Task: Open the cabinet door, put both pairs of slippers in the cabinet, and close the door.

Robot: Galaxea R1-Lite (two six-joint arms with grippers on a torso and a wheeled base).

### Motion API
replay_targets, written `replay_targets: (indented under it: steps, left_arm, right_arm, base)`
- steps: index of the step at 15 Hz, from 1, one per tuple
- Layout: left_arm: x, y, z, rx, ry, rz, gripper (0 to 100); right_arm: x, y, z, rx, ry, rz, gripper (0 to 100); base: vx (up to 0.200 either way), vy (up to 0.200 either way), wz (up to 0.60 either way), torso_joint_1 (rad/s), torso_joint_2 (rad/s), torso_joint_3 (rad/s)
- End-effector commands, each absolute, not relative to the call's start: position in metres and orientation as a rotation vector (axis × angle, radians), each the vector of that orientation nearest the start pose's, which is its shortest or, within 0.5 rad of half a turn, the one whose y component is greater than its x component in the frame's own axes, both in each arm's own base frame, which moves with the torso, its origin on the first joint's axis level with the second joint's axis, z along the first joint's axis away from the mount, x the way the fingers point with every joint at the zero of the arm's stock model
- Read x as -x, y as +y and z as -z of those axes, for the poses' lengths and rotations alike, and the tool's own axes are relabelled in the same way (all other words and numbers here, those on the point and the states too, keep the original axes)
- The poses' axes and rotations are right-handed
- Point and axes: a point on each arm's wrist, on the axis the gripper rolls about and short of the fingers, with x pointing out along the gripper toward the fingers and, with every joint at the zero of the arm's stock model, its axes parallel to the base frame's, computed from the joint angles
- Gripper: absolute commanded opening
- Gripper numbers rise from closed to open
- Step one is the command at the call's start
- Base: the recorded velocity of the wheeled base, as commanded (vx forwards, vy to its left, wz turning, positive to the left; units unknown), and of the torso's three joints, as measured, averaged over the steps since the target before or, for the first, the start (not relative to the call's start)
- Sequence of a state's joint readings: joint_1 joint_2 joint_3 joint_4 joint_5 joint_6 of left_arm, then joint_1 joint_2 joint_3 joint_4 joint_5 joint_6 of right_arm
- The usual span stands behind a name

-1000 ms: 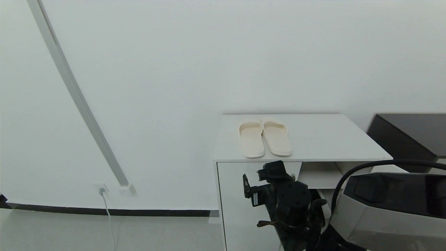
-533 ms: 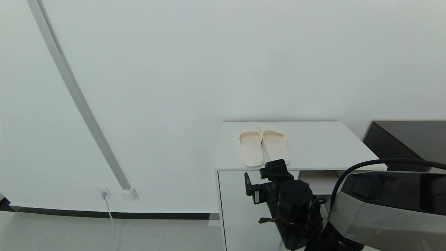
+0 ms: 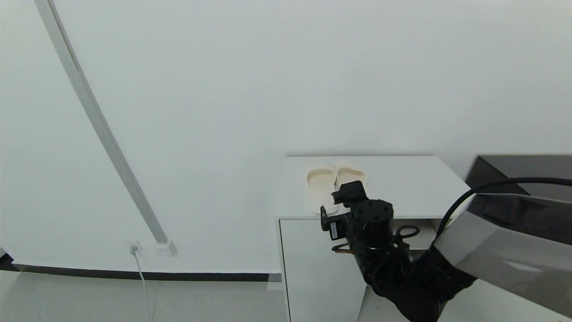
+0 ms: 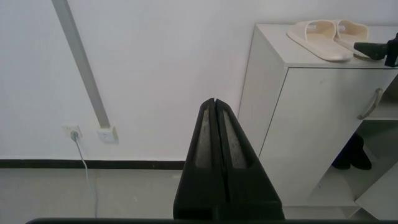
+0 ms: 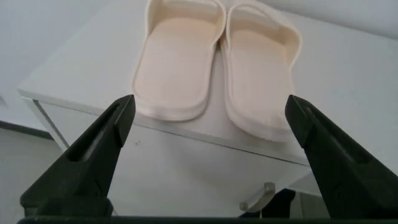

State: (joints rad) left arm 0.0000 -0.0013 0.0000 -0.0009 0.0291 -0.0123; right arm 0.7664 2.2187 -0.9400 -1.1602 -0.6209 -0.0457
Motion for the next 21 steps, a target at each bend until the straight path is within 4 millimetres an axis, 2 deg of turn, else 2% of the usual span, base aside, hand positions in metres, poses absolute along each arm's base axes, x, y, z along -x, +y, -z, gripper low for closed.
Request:
replay_targets:
  steps: [1, 4, 6, 11, 16, 21]
  left_arm:
    - [0.023, 0.001, -0.076, 0.012, -0.002, -0.029, 0]
    - [0.023, 0.001, -0.076, 0.009, -0.002, -0.029, 0]
    - [0.023, 0.001, -0.076, 0.006, -0.002, -0.029, 0]
    - [0.023, 0.001, -0.076, 0.006, -0.002, -0.029, 0]
    - [0.023, 0.001, -0.075, 0.006, 0.0, -0.028, 0]
    - [0.023, 0.001, -0.076, 0.008, -0.002, -0.029, 0]
  right_arm:
    - [-0.299, 0.261, -0.135, 0.008, 0.073, -0.127, 100]
    - [-0.283, 0.252, -0.159, -0.028, 0.153, -0.131, 100]
    - [-0.281, 0.25, -0.161, -0.028, 0.157, -0.131, 100]
    - [-0.281, 0.256, -0.15, -0.01, 0.179, -0.138, 100]
    - [-0.282, 0.258, -0.14, 0.007, 0.199, -0.138, 100]
    - [-0.27, 0.255, -0.115, 0.009, 0.268, -0.165, 100]
  base:
    - [0.0, 0.0, 0.0, 0.0, 0.0, 0.0]
    - [0.0, 0.0, 0.0, 0.0, 0.0, 0.0]
    - [0.0, 0.0, 0.0, 0.0, 0.0, 0.0]
    - [0.0, 0.0, 0.0, 0.0, 0.0, 0.0]
    - [0.2, 0.0, 0.0, -0.001, 0.0, 0.002]
    - [0.16, 0.0, 0.0, 0.009, 0.0, 0.001]
